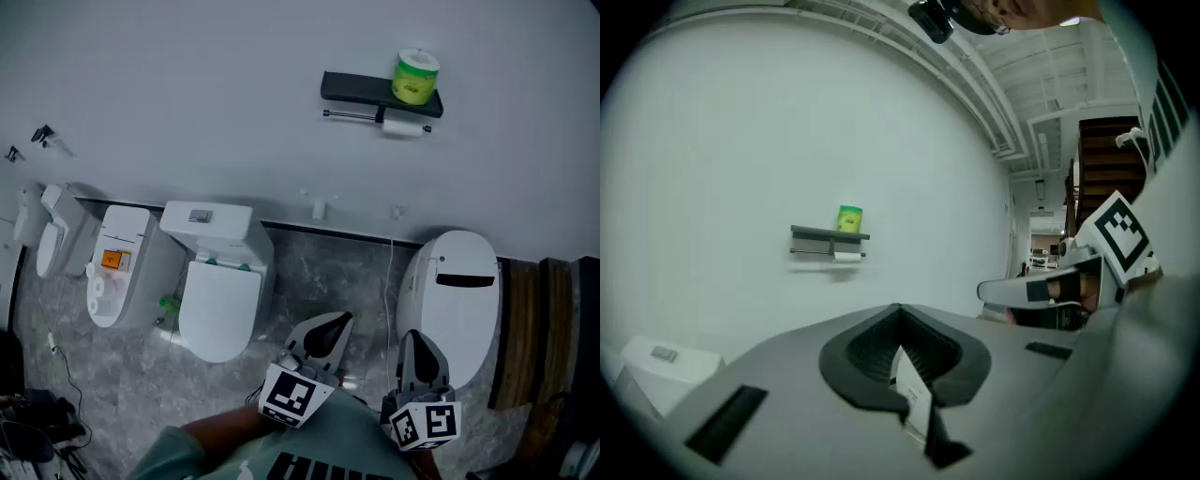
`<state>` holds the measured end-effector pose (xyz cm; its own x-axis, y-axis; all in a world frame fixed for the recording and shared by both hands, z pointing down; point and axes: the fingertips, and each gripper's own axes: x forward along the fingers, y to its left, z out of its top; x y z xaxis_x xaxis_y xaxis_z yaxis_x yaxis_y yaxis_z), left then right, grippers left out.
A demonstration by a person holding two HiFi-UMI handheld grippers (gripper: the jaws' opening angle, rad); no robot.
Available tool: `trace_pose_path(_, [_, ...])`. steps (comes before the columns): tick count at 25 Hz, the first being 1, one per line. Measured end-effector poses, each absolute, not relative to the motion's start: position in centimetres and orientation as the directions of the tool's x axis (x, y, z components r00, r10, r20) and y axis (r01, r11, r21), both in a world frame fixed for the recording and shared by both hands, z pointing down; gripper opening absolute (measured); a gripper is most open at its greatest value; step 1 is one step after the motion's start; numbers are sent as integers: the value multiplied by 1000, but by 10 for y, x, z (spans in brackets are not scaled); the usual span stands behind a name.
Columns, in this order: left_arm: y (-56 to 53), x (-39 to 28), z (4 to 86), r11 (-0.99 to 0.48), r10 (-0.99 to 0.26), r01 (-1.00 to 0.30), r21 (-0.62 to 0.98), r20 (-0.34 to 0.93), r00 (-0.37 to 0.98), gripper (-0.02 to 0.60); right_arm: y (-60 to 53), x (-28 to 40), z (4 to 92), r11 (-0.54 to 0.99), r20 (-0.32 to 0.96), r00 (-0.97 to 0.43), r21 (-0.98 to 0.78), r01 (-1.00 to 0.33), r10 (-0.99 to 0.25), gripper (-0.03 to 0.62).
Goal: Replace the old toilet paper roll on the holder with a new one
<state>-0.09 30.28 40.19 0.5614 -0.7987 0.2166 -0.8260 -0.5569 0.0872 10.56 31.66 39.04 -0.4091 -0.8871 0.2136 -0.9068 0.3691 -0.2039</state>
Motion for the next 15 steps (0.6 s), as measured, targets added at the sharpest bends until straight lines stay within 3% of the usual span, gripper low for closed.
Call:
trace_pose_path(4, [278, -12, 412, -567, -767, -814, 129, 278, 578, 3, 293, 89, 396, 349, 276, -401, -221, -911, -873, 2])
trace_pose_path(15, [168, -40, 409, -570, -762, -798, 196, 237, 602, 3, 184, 54, 383, 344, 311, -377, -158, -926, -872, 2])
